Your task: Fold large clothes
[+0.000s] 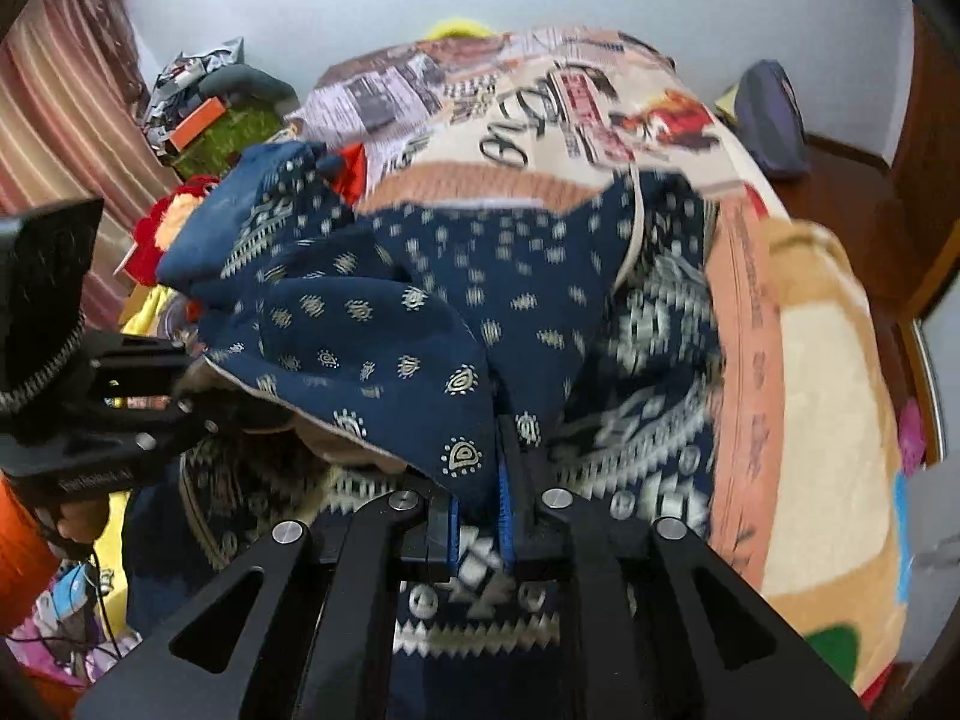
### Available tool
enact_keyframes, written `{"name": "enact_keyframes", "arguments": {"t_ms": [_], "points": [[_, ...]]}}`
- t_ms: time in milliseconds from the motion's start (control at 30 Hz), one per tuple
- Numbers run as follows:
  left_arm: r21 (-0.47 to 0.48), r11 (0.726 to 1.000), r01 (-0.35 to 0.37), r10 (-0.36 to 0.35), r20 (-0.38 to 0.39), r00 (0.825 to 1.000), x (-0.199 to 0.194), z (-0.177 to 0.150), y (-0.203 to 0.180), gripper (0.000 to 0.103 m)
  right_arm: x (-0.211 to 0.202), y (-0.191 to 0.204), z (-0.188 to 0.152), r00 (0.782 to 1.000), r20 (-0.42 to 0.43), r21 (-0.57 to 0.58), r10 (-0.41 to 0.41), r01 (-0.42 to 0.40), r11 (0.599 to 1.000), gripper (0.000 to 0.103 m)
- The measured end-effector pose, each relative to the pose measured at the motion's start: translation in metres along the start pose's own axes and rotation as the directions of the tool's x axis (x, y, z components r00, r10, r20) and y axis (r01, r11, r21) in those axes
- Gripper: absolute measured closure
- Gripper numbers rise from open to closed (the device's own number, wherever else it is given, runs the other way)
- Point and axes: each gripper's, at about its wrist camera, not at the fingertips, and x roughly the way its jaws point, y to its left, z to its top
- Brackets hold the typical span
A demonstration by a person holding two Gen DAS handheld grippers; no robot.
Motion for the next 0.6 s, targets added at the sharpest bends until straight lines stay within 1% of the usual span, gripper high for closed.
{"name": "enact_keyframes", "arguments": {"t_ms": [33, 133, 167, 200, 267, 367, 467, 533, 600], "points": [[0.011, 1.0, -0.023, 0.023, -0.019, 1.0, 0.006, -0.006, -0.002, 0.089, 0.0, 0.001, -0.005, 1.0, -0.003, 0.003, -0.005, 0.005, 1.0, 0.091], [0.055, 0.996, -0.076, 0.078, -0.043, 0.996, 0.013, -0.02, -0.007, 0.079, -0.001, 0.001, -0.014, 1.0, -0.012, 0.008, -0.016, 0.016, 1.0, 0.091], [0.067, 0.993, -0.093, 0.096, -0.042, 0.995, 0.013, -0.022, -0.009, 0.07, -0.002, 0.001, -0.016, 1.0, -0.019, 0.011, -0.02, 0.02, 1.0, 0.091], [0.078, 0.99, -0.12, 0.123, -0.032, 0.992, 0.009, -0.025, -0.011, 0.058, -0.003, 0.0, -0.018, 0.999, -0.026, 0.015, -0.022, 0.023, 1.0, 0.089], [0.089, 0.981, -0.171, 0.171, -0.001, 0.985, 0.0, -0.03, -0.013, 0.047, -0.008, -0.002, -0.02, 0.999, -0.039, 0.023, -0.021, 0.022, 1.0, 0.088], [0.057, 0.979, -0.197, 0.196, 0.022, 0.98, -0.016, -0.035, -0.006, 0.047, -0.019, -0.009, -0.024, 0.999, -0.046, 0.046, -0.014, 0.016, 0.999, 0.088], [-0.015, 0.981, -0.192, 0.193, 0.054, 0.98, -0.04, -0.037, 0.01, 0.045, -0.031, -0.013, -0.025, 0.999, -0.036, 0.065, -0.017, 0.019, 0.998, 0.085], [-0.056, 0.98, -0.191, 0.195, 0.084, 0.977, -0.059, -0.037, 0.021, 0.044, -0.041, -0.014, -0.02, 0.999, -0.012, 0.055, -0.038, 0.039, 0.998, 0.085], [-0.088, 0.977, -0.192, 0.201, 0.116, 0.973, -0.076, -0.036, 0.031, 0.04, -0.05, -0.01, -0.011, 0.999, 0.017, 0.031, -0.038, 0.037, 0.999, 0.085]]}}
